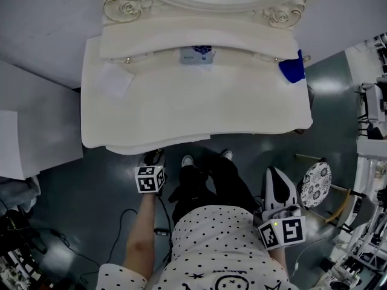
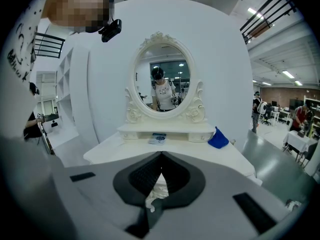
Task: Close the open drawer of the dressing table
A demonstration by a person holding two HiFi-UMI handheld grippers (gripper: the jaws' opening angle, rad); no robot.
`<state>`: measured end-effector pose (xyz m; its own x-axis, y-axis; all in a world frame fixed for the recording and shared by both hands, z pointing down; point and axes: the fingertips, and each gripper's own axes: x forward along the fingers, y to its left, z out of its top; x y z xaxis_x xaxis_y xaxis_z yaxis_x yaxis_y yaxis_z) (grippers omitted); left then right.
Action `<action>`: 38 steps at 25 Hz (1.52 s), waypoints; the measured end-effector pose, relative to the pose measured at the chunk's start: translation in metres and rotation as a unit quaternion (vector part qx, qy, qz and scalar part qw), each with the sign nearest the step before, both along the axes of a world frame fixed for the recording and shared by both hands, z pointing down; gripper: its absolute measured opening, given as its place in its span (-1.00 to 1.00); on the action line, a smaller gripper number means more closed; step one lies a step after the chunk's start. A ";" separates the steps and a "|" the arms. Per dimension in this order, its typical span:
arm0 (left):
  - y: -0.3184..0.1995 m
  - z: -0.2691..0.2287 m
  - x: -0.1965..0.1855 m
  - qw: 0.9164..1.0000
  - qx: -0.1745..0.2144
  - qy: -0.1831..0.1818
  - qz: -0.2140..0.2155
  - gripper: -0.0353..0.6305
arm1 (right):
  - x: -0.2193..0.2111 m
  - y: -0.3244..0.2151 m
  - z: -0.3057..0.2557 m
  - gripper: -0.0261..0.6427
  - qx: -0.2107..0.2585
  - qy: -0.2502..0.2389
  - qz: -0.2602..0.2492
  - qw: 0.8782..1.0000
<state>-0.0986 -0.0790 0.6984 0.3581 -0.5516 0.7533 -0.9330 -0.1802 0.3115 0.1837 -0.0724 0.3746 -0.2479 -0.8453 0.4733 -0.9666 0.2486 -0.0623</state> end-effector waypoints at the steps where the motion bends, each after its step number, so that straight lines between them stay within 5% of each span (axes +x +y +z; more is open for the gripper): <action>1: -0.001 0.000 0.000 1.000 0.001 0.000 0.000 -0.51 | 0.000 0.000 0.000 -0.90 0.000 0.000 0.001 1.000; 38: -0.039 0.000 -0.005 1.000 0.026 -0.001 0.001 -0.51 | -0.003 -0.011 0.002 -0.90 -0.005 0.002 -0.010 1.000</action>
